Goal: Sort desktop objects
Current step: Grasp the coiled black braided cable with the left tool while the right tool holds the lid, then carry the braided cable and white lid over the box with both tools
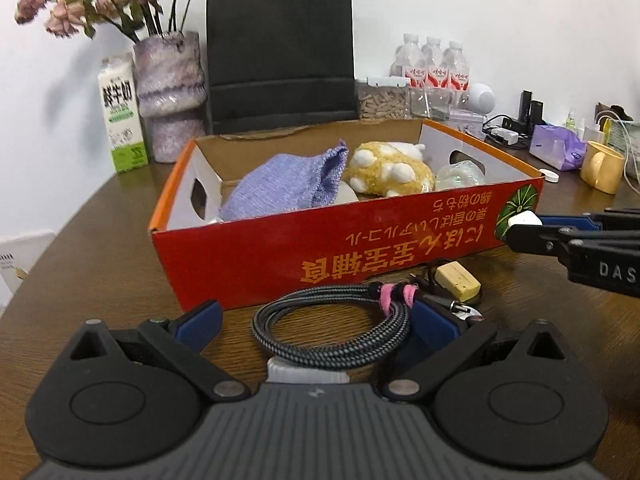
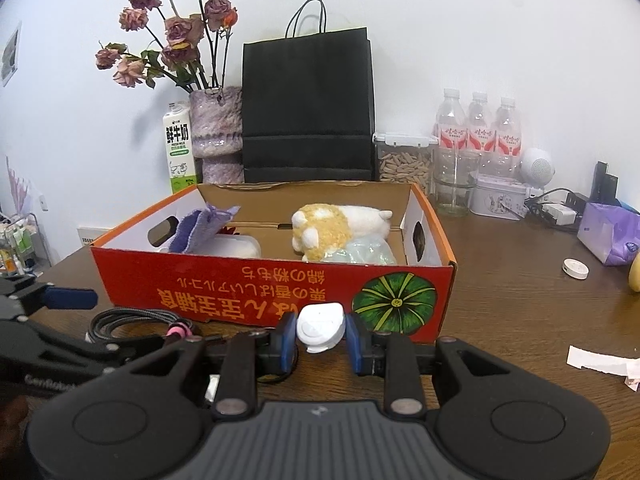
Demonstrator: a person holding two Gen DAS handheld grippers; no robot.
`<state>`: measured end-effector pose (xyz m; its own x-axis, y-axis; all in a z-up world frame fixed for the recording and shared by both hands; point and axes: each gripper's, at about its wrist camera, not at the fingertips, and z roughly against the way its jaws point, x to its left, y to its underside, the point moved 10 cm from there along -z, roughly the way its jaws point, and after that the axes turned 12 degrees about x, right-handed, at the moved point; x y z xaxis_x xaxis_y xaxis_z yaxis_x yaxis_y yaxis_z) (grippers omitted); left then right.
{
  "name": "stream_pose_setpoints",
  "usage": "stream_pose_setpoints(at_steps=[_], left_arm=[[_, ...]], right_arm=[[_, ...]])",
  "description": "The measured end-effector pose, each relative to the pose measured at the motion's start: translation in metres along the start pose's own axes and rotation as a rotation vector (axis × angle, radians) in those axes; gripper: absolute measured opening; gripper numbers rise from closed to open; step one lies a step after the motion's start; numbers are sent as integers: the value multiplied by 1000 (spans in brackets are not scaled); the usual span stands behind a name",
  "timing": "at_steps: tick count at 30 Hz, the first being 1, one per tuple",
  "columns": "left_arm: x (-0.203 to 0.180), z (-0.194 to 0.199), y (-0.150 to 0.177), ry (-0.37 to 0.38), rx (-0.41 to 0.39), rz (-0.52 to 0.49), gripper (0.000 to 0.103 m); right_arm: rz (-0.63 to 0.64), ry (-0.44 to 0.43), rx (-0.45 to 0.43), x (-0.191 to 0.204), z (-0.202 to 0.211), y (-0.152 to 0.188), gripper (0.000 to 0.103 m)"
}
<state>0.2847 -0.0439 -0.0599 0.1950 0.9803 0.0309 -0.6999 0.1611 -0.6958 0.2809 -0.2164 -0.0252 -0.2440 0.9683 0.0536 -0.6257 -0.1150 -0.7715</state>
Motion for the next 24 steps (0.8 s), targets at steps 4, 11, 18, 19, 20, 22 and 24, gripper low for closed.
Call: stream_pose_setpoints(at_steps=[4, 11, 18, 19, 20, 22, 24], left_arm=[[-2, -8, -1, 35, 27, 4, 103], [-7, -10, 0, 94, 42, 0, 89], [-11, -1, -1, 78, -2, -11, 87], [-12, 1, -2, 79, -11, -15, 87], [-13, 5, -2, 78, -25, -20, 87], [-15, 9, -4, 70, -42, -27, 87], [-15, 14, -5, 61, -62, -25, 87]], right_arm=[[5, -3, 1, 1, 1, 1, 26], [16, -7, 7, 4, 0, 2, 26], [17, -9, 4, 5, 0, 2, 26], [18, -10, 3, 6, 1, 2, 26], [19, -11, 1, 6, 1, 1, 26], [20, -13, -2, 6, 2, 1, 26], [20, -18, -10, 7, 4, 0, 26]])
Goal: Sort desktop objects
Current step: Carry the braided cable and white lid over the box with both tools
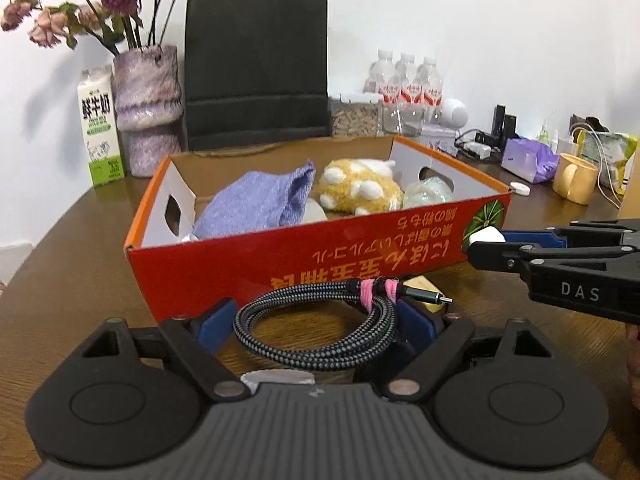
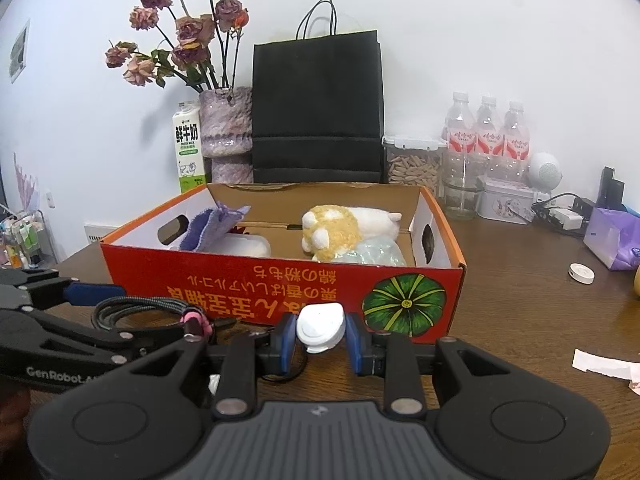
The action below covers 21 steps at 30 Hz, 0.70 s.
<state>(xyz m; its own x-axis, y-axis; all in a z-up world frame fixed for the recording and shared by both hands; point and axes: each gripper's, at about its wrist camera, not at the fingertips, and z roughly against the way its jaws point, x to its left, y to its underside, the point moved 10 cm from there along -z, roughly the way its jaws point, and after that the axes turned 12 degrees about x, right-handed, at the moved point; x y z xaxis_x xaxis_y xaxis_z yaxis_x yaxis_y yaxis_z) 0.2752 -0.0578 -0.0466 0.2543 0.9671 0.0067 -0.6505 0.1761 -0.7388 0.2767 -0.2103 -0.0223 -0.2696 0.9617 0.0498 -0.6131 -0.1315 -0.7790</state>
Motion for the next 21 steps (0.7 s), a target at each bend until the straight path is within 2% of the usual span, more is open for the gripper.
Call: stream_pose_setpoints(at_steps=[13, 21], left_arm=[[3, 37, -32, -8, -195, 65, 87], [16, 32, -67, -87, -250, 120, 87]], right_arm=[[-14, -56, -119, 6, 17, -22, 26], [-5, -13, -202, 13, 17, -54, 26]])
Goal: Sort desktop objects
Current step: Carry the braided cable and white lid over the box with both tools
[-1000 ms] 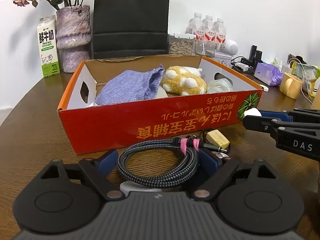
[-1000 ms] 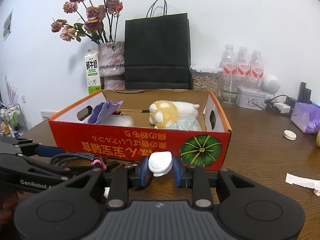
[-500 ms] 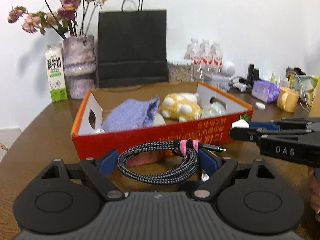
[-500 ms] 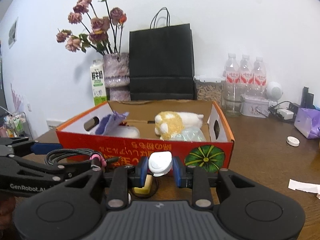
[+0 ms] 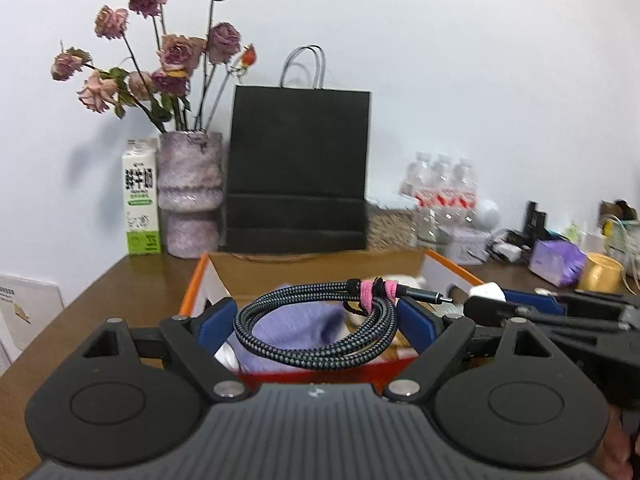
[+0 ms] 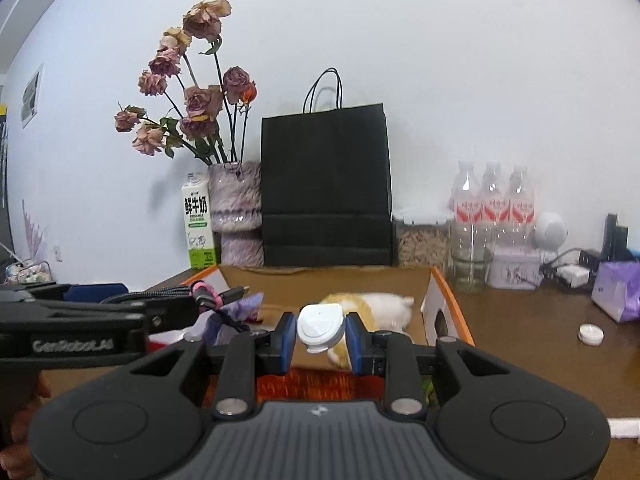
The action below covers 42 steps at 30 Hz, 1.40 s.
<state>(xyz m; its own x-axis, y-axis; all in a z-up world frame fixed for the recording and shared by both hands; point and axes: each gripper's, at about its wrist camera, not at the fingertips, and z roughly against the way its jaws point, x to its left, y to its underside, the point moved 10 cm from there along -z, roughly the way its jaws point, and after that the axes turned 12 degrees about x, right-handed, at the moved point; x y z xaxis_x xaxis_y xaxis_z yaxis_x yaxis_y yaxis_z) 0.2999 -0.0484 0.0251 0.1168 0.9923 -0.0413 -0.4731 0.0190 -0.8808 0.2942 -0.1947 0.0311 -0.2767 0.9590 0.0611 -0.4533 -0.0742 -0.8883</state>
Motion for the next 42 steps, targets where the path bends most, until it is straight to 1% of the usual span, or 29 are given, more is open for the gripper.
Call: stream_pose_setpoints(at_steps=[7, 10, 12, 16, 20, 27, 28, 29, 30, 31, 32, 33, 35, 38, 42], left_arm=[[11, -33, -17, -76, -16, 38, 87], [15, -44, -18, -77, -12, 60, 87], [19, -52, -19, -94, -9, 63, 87], [23, -63, -18, -93, 9, 56, 87], [25, -68, -12, -106, 28, 33, 87], [21, -69, -11, -114, 22, 9, 89], [22, -69, -11, -117, 24, 12, 90], [22, -68, -11, -120, 19, 15, 98], [23, -66, -12, -118, 11, 19, 103], [23, -64, -12, -112, 1, 23, 103], [23, -61, -13, -102, -11, 28, 103], [24, -59, -13, -97, -18, 33, 103], [26, -57, -13, -110, -25, 39, 103], [28, -55, -12, -121, -16, 42, 103], [30, -54, -10, -119, -13, 49, 103]], right_arm=[[-4, 32, -11, 6, -35, -18, 26], [-27, 37, 3, 3, -54, -19, 26], [-40, 38, 14, 1, -65, -19, 26], [-49, 14, 42, 0, -83, -18, 26], [-29, 12, 62, 3, -90, -11, 25], [-29, 15, 64, 1, -92, -6, 27], [-30, 20, 65, -1, -91, -6, 30], [-31, 26, 67, -2, -91, -5, 43], [-37, 29, 61, -4, -90, -5, 60], [-40, 31, 51, -4, -87, -5, 67], [-41, 34, 39, -5, -84, -6, 81], [-39, 36, 25, -5, -81, -7, 91], [-27, 47, 0, -5, -76, -8, 96], [-11, 58, -4, -4, -74, -8, 101], [-10, 56, -3, -3, -73, -7, 101]])
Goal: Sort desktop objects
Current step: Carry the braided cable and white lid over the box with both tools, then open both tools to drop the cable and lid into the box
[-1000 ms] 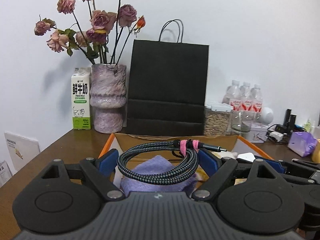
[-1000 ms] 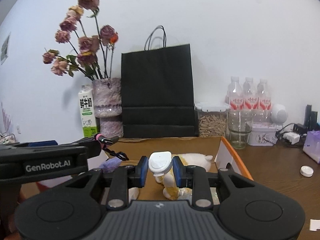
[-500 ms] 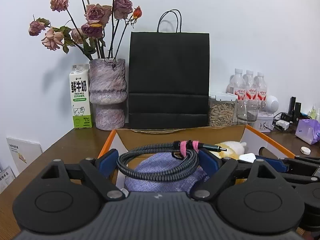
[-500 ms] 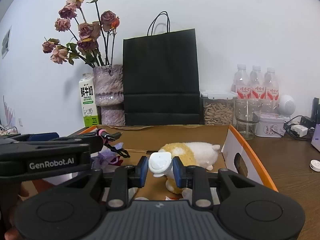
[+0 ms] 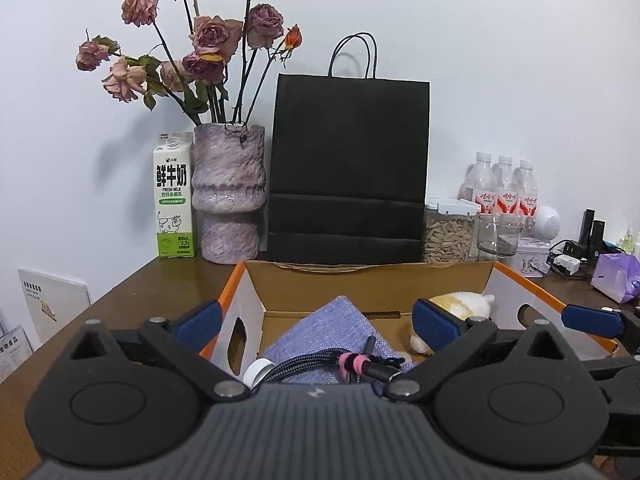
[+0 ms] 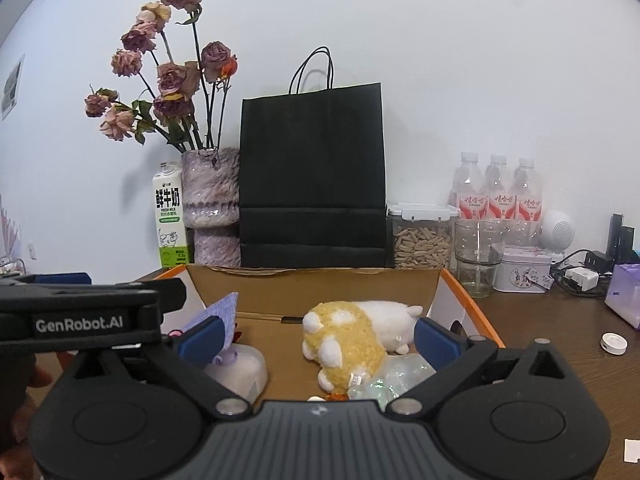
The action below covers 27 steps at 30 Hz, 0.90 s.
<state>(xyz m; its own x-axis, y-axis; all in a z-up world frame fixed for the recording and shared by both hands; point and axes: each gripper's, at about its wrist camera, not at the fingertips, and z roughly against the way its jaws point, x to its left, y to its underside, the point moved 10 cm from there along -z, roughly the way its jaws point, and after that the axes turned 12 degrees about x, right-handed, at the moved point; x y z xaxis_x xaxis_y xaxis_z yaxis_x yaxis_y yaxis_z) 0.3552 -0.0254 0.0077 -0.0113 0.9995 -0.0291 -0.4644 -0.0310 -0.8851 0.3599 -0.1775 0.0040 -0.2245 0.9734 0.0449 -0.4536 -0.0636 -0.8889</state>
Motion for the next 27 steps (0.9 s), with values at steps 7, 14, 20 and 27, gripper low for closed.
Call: stream_pose_setpoints(at_steps=[7, 14, 20, 27], left_arm=[[1, 3, 0, 1, -4, 0, 103], [4, 8, 2, 6, -8, 9, 103], [4, 17, 6, 24, -5, 1, 103], [10, 31, 18, 32, 5, -14, 103]], right_arm=[[-7, -4, 1, 0, 2, 1, 102], [-9, -7, -1, 0, 7, 2, 103], [2, -4, 10, 3, 15, 6, 103], [40, -4, 31, 9, 26, 16, 103]])
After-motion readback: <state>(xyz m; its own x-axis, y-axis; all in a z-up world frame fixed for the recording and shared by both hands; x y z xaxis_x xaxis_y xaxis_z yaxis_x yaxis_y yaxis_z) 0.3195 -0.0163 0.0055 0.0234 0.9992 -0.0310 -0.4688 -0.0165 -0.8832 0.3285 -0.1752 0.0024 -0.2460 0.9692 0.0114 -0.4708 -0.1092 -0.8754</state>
